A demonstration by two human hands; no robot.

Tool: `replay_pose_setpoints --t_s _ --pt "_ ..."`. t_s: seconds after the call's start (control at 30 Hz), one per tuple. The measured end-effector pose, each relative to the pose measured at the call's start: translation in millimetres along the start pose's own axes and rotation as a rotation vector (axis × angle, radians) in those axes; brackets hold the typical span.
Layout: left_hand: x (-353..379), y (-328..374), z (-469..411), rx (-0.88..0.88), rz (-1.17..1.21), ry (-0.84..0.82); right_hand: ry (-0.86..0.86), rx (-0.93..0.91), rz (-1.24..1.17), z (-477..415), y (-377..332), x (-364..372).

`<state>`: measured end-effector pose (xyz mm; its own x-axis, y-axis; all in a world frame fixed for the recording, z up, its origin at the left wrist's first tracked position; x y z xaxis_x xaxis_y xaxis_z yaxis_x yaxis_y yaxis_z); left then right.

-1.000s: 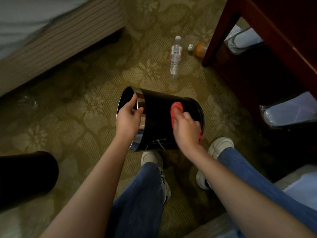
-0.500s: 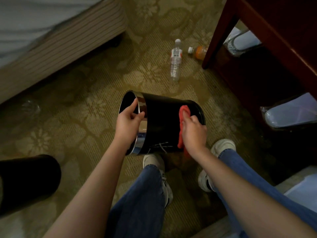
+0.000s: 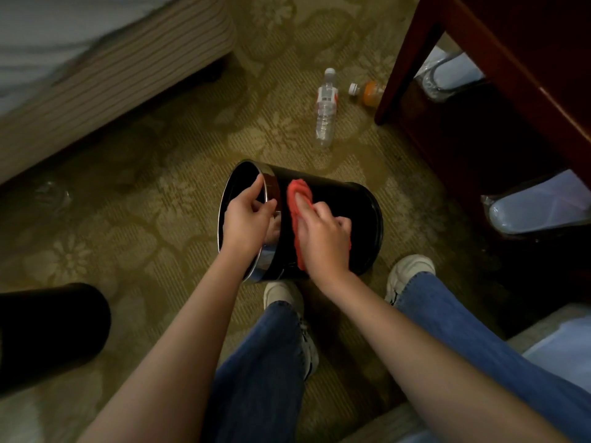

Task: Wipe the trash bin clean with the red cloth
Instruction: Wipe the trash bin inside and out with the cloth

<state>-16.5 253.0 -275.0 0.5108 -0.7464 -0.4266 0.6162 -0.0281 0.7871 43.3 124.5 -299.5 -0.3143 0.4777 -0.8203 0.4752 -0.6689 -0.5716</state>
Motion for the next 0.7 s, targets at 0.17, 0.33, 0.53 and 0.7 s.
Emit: replay_pose_setpoints --t_s 0.17,0.33,0.53,0.7 --pt "-0.9 -1.7 2.0 -0.013 -0.047 0.01 -0.116 0.328 0.07 14.7 89.3 7.8" --pt "-5.4 -0.3 -6.2 -0.019 -0.13 0.076 -0.029 0.04 0.03 22.1 -5.6 9.2" --pt "-2.5 4.1 -6.8 -0.018 -0.188 0.08 0.029 -0.111 -0.068 26.2 -30.5 7.1" --pt "-3.3 6.6 -2.7 -0.064 -0.172 0.123 -0.092 0.264 -0.016 25.3 72.6 15.8"
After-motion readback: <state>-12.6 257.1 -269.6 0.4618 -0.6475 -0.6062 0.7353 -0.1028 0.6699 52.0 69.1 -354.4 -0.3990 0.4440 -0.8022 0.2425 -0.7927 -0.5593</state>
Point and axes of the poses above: each hand's wrist, its own z-axis away from the middle knuckle, its own x-axis out of the palm, y = z × x, the point moved 9 cm from there along -z, towards the middle knuckle, and after that the axes turned 2 degrees about -x, right-handed, at the moved point
